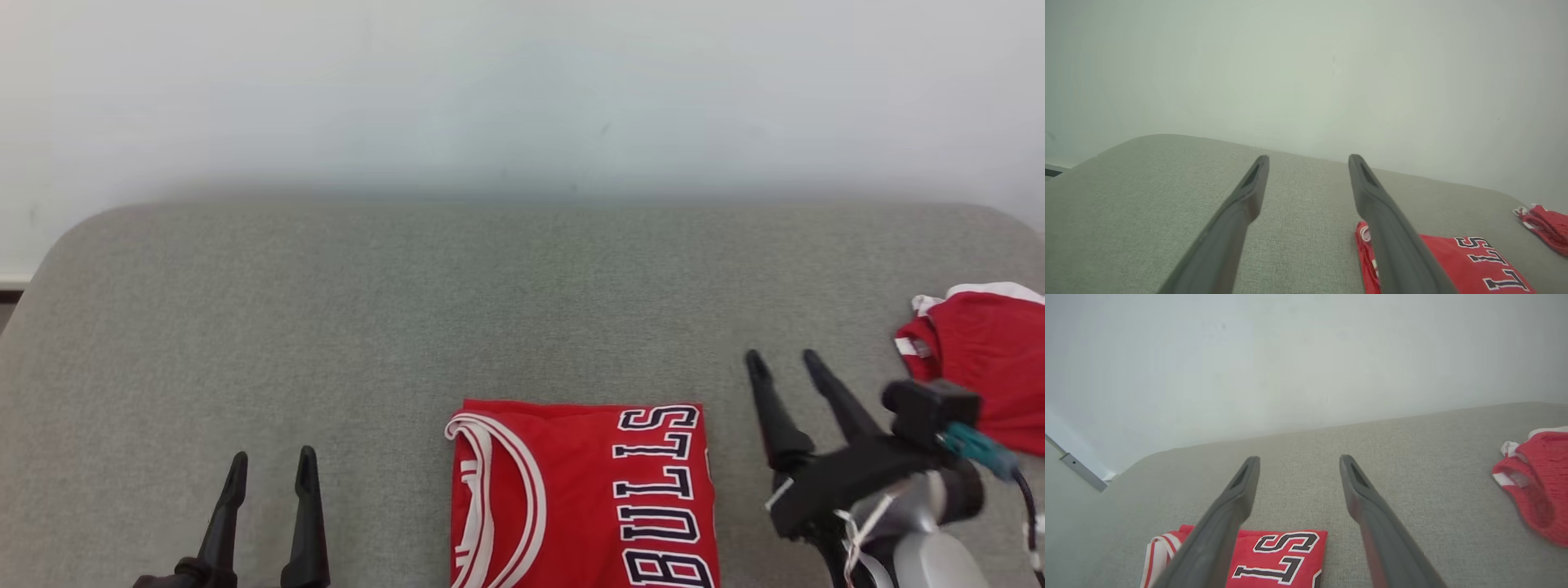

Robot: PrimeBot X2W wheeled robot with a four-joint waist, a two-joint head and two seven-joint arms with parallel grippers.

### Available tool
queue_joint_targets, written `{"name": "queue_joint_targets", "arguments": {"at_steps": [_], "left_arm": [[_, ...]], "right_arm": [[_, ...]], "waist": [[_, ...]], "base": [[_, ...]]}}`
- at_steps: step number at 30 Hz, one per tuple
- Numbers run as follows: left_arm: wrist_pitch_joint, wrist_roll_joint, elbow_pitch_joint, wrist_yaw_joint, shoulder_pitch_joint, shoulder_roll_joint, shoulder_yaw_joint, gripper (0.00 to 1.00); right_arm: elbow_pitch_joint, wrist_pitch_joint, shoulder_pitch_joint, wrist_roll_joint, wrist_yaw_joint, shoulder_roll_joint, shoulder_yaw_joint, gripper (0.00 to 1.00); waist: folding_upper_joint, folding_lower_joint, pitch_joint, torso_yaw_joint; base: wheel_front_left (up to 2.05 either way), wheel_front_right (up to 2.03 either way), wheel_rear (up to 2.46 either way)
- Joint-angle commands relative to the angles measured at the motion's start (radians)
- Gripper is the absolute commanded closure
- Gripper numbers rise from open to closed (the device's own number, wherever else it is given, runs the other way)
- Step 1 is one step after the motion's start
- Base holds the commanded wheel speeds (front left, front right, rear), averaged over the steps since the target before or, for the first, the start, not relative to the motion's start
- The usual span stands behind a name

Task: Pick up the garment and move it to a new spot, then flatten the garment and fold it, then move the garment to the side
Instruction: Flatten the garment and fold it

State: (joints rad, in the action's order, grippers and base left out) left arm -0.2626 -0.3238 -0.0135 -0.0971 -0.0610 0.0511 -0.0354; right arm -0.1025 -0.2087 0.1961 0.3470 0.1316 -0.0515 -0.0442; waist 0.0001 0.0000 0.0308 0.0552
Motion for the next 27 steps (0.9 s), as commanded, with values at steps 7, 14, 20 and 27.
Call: {"name": "queue_joint_targets", "arguments": {"at_steps": [7,14,20,27], "left_arm": [[-0.003,0.078,0.014,-0.019,-0.026,0.012,-0.002,0.0],[-0.003,0.1,0.028,-0.027,-0.051,0.008,0.002,0.0],[-0.003,0.086,0.03,-0.035,-0.069,0.007,0.002,0.0],[-0.003,0.079,-0.003,-0.033,-0.085,0.013,0.008,0.0]], "right_arm": [[0.114,0.173,-0.152,-0.138,-0.002,0.0,0.077,0.0],[0.09,0.325,-0.207,-0.183,-0.002,0.001,0.094,0.0],[0.006,0.421,-0.223,-0.248,-0.002,0.0,0.083,0.0],[-0.073,0.448,-0.202,-0.245,-0.002,0.001,0.086,0.0]], "waist": [[-0.0001,0.0,-0.031,-0.045],[-0.0001,0.0,-0.043,-0.046],[-0.0001,0.0,-0.049,-0.037],[-0.0001,0.0,-0.049,-0.034]], "base": [[0.0,0.0,0.0],[0.0,0.0,0.0],[0.0,0.0,0.0],[0.0,0.0,0.0]]}}
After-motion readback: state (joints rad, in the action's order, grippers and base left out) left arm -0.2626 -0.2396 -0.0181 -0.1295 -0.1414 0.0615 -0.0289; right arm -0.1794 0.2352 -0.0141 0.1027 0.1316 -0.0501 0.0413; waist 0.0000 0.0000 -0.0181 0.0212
